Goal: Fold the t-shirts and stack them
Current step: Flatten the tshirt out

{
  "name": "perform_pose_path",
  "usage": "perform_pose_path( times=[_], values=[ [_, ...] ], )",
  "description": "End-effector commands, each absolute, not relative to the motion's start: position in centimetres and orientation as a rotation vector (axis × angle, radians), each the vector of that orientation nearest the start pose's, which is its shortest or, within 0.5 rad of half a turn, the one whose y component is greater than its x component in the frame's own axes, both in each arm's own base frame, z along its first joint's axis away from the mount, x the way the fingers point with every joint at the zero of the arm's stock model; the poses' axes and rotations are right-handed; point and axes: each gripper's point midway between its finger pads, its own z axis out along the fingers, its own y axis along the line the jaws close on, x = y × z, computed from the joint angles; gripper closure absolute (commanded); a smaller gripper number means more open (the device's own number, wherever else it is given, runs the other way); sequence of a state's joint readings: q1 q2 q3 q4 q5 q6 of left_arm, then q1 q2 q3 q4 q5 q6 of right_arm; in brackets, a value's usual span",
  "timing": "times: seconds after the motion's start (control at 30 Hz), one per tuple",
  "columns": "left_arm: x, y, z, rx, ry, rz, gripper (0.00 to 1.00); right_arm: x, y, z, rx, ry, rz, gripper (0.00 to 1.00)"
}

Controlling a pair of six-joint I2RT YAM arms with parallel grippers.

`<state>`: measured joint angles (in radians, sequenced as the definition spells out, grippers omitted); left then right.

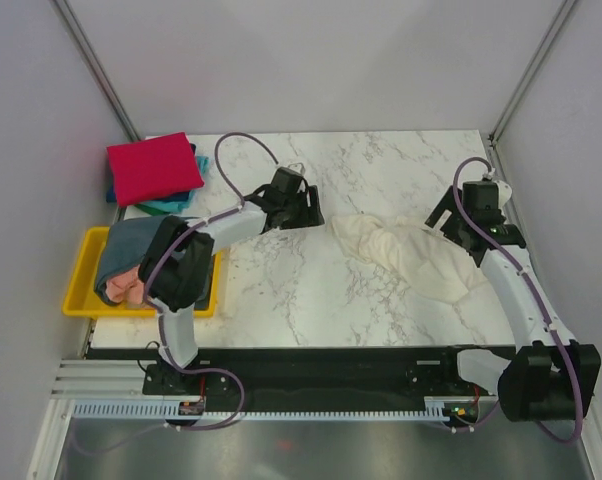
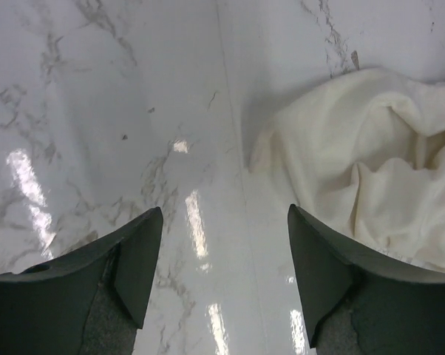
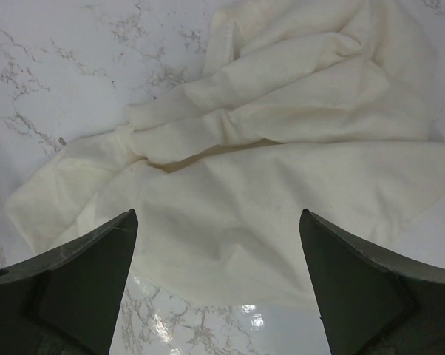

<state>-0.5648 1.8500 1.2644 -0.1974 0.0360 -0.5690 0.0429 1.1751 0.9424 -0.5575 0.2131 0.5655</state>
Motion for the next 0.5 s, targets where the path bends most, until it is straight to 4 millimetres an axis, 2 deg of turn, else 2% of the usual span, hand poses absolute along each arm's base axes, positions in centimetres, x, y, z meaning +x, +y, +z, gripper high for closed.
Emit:
perform_pose_path(
  times=[0.0,0.03,0.13,0.17,0.27,0.47],
  values=[
    [41.5,-31.2,7.8,0.039,2.402,-0.651,0.26,31.9,0.0,16.2,0.673,2.212,0.128,0.02],
    [41.9,-31.5,6.1,0.041,2.430,-0.638,0.28,31.8,0.1,16.2,0.669,2.213,0.135,0.02],
    [42.2,-32.2,4.6,0.054,2.455,-0.643,0.33,31.5,0.4,15.7,0.653,2.235,0.149,0.02],
    [42.1,-32.3,3.5,0.057,2.477,-0.636,0.34,31.5,-0.3,15.6,0.679,2.228,0.138,0.02],
    [41.5,-33.1,2.2,0.080,2.498,-0.650,0.37,31.7,-0.5,15.2,0.686,2.237,0.134,0.02],
    [40.1,-34.6,1.0,0.154,2.502,-0.662,0.41,32.3,-1.6,14.6,0.728,2.231,0.108,0.02]
  ],
)
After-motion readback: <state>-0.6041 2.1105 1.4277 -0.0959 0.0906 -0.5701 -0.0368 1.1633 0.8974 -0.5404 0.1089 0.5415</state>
